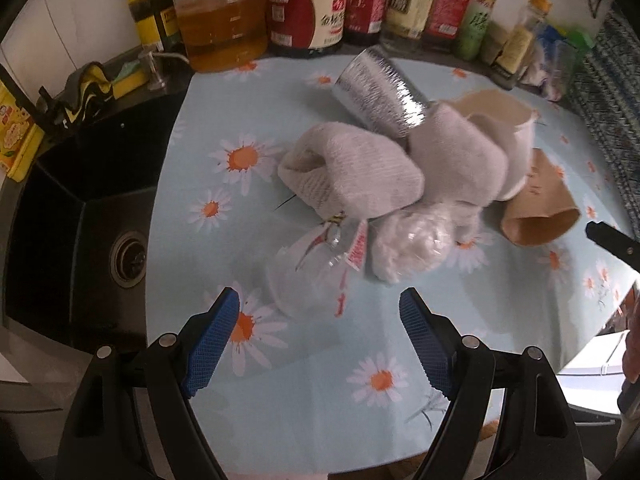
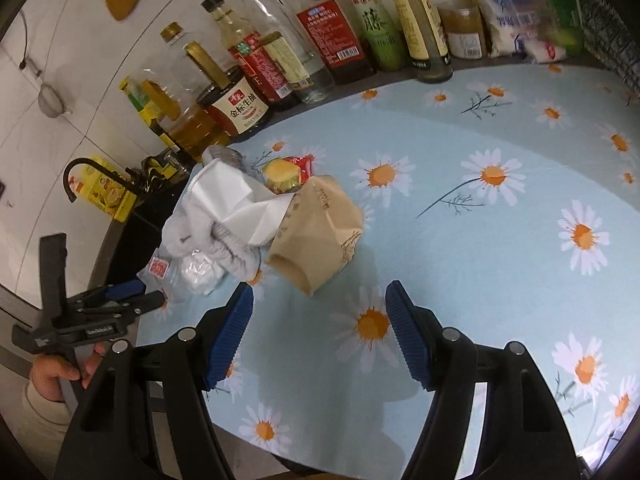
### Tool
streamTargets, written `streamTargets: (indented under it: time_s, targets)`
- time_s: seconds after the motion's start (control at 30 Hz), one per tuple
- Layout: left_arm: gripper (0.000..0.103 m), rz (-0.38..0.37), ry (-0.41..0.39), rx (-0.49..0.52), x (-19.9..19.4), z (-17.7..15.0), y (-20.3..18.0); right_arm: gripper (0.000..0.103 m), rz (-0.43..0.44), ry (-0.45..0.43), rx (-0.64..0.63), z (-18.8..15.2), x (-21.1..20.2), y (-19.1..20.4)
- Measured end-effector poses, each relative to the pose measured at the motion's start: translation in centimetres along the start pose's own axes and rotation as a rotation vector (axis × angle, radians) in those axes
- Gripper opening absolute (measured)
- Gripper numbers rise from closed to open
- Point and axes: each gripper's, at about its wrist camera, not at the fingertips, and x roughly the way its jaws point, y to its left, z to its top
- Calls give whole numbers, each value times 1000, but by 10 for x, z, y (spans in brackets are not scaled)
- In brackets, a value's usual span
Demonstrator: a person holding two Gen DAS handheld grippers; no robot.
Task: Collect trash
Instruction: 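Raise both tools back toward the remaining trash on the table, then grasp the clear plastic bag with the left gripper while the right grasps the paper cup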
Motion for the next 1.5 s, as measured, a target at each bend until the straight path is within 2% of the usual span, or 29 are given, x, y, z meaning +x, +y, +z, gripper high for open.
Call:
streamTargets:
  time_s: [0.17, 0.27, 0.37, 0.5, 0.53, 0.57, 0.6, 0.63, 0.77, 0.87, 1.0, 1.13, 1.5]
  targets:
    - [80, 28, 21, 15, 15, 8, -2, 69, 20, 18, 14, 11, 11, -7]
    - [80, 81, 31, 55, 23, 9, -6, 69, 21, 21, 11, 14, 14, -9]
    - [78, 74, 28, 55, 25, 11, -5, 69, 22, 22, 10, 19, 16, -10]
    - [58, 54, 41, 52, 30, 11, -5, 69, 26, 33, 6, 24, 19, -12]
    - [58, 55, 36, 54, 30, 11, -5, 69, 29, 38, 8, 25, 21, -13]
    - [58, 58, 34, 57, 30, 11, -6, 70, 34, 41, 8, 26, 22, -12]
    - [58, 59, 31, 60, 30, 11, -6, 83, 36, 40, 9, 27, 23, -12]
    - [57, 56, 31, 60, 30, 11, -7, 87, 40, 33, 9, 28, 23, -12]
    - [57, 50, 25, 51, 29, 8, -8, 87, 42, 38, -26, 33, 26, -9]
    - [57, 44, 26, 39, 27, 7, -7, 93, 68, 80, -109, 37, 32, -3]
    - [57, 53, 17, 13, 21, 4, -3, 93, 44, 68, -265, 40, 33, 4]
    - [57, 49, 15, -31, 14, 1, 3, 94, 50, 93, -391, 43, 37, 7]
    - [57, 83, 5, -152, -2, -17, 10, 94, 120, 165, -670, 46, 61, 15]
